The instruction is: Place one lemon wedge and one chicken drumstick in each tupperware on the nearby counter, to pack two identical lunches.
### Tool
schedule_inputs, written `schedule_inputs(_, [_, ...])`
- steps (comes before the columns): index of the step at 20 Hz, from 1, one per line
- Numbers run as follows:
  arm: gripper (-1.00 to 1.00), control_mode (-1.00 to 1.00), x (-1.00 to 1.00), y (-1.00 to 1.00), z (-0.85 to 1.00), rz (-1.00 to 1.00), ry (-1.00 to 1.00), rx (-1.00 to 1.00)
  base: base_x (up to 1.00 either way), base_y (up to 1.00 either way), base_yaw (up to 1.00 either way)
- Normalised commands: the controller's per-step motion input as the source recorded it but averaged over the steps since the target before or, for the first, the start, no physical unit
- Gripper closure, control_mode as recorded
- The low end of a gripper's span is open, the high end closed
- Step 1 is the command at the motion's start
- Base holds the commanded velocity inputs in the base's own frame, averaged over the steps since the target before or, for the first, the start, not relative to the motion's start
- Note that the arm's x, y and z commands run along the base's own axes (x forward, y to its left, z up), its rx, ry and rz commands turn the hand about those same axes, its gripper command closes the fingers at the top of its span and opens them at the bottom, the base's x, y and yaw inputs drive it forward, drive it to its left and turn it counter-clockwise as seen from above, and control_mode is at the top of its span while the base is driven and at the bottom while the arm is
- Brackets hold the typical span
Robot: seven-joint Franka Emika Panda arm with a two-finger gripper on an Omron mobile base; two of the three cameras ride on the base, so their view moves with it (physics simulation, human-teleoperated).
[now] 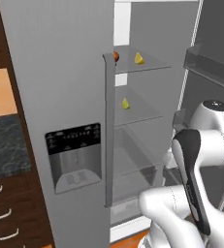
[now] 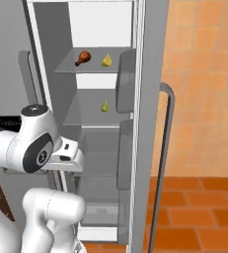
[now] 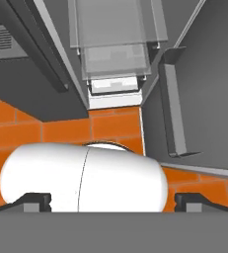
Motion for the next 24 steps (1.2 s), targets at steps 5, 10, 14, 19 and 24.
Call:
schedule_inputs(5, [-1.0, 1.0, 0.0, 0.0, 0.0, 0.0, 0.0, 0.0, 0.05, 0.0, 0.23])
schedule_inputs(10, [-1.0, 1.0, 0.0, 0.0, 0.0, 0.0, 0.0, 0.0, 0.07, 0.0, 0.17])
schedule_inputs(14, [-1.0, 1.0, 0.0, 0.0, 0.0, 0.0, 0.0, 0.0, 0.01, 0.0, 0.17])
schedule_inputs(19, [-1.0, -1.0, 0.0, 0.0, 0.0, 0.0, 0.0, 0.0, 0.0, 0.0, 0.06])
schedule_inputs(24, [-1.0, -1.0, 0.02, 0.0, 0.51, 0.04, -0.23, -0.01, 0.0, 0.0, 0.0])
